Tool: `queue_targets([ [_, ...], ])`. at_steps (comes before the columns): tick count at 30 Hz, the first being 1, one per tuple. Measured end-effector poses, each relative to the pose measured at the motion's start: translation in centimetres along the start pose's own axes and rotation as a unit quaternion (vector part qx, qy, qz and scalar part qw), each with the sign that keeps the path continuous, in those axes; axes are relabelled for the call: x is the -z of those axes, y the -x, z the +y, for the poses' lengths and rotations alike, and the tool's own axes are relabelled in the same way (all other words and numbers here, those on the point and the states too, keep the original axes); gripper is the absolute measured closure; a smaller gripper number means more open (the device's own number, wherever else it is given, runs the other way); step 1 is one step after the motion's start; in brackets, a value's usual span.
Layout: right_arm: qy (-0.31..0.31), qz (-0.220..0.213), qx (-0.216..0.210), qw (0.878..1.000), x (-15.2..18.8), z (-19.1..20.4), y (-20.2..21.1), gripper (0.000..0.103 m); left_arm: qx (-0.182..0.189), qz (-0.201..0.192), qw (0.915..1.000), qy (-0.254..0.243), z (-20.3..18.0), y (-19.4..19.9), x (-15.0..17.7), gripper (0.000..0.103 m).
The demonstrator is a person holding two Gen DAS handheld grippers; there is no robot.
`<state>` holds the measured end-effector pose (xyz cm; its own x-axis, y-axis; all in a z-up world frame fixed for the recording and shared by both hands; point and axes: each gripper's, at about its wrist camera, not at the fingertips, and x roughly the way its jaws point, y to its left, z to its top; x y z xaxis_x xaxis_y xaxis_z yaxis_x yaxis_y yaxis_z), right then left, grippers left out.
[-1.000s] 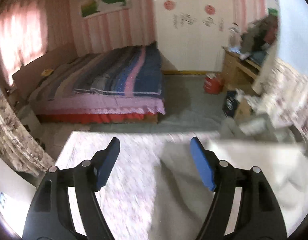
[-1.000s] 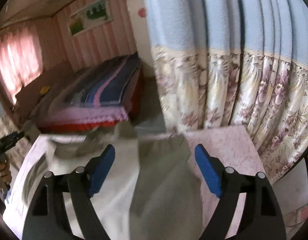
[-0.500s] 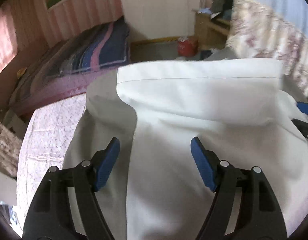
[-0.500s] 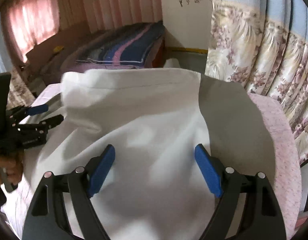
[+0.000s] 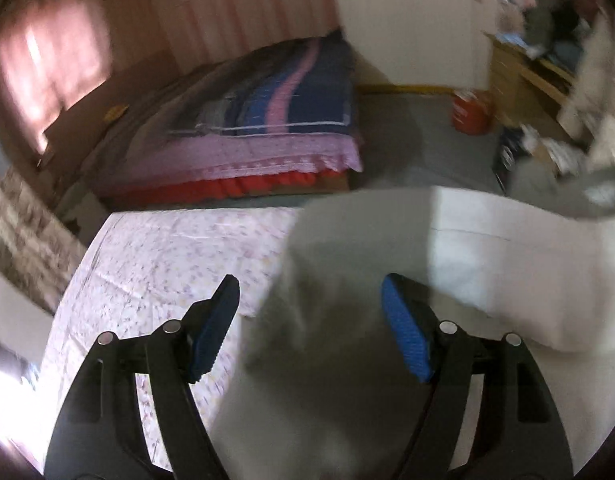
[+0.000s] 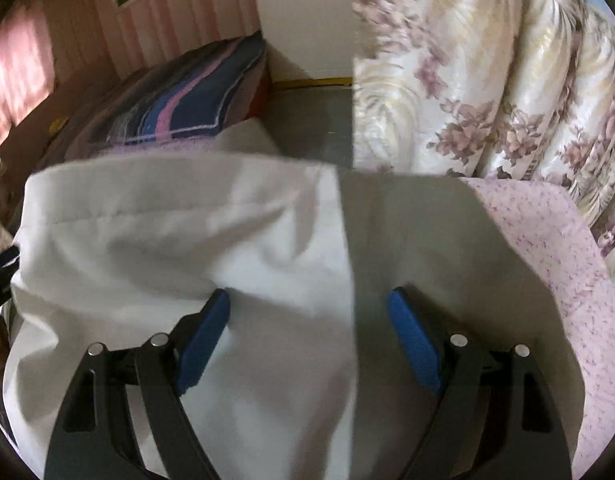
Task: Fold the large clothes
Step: 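Press and smooth the folded jacket flat with both open grippers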
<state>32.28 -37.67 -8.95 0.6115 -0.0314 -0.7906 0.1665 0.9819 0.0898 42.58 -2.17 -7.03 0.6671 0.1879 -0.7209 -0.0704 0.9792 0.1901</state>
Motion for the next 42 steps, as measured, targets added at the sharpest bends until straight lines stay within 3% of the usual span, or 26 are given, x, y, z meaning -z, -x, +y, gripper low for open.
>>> queue_targets([
  [8, -0.076, -0.01, 0.069, 0.995, -2.2, -5.0, -2.1, 0.022, -0.086, 0.029, 0.9953, 0.034, 2.3, -3.2, -1.3, 0.034],
  [11, -0.064, -0.018, 0.105, 0.992, -2.2, -4.6, -1.2, 0.022, -0.101, 0.029, 0.9942, 0.026, 3.0, -3.3, -1.6, 0.034],
  [13, -0.057, -0.039, 0.111, 0.991, -2.5, -4.3, 0.3, 0.02, -0.074, 0.023, 0.9962, 0.041, 4.0, -2.3, -1.7, 0.034],
  [18, -0.024, -0.076, 0.043, 0.996, -1.7, -2.2, 5.6, 0.015, 0.014, -0.007, 0.9981, 0.059, 4.3, 2.8, -1.4, 0.033],
  [23, 0.003, -0.082, -0.008, 0.997, -0.2, 2.0, 8.9, 0.011, 0.092, -0.045, 0.993, 0.058, 1.0, 9.1, -0.3, 0.021],
  [26, 0.039, -0.075, -0.006, 0.996, 1.3, 5.2, 8.9, 0.011, 0.131, -0.047, 0.9892, 0.044, -1.8, 10.7, 0.8, 0.017],
  [32, 0.076, -0.029, 0.02, 0.997, 2.9, 6.2, 4.6, 0.011, 0.115, -0.023, 0.9931, -0.006, -5.6, 7.9, 3.2, 0.017],
  [37, 0.075, -0.018, 0.059, 0.995, 3.1, 4.1, 2.1, 0.01, 0.08, -0.032, 0.9957, -0.034, -5.1, 4.9, 4.1, 0.017],
  [42, 0.08, -0.01, 0.097, 0.992, 2.2, 1.3, 1.1, 0.01, 0.068, -0.047, 0.9945, -0.064, -3.6, 4.0, 4.1, 0.019],
])
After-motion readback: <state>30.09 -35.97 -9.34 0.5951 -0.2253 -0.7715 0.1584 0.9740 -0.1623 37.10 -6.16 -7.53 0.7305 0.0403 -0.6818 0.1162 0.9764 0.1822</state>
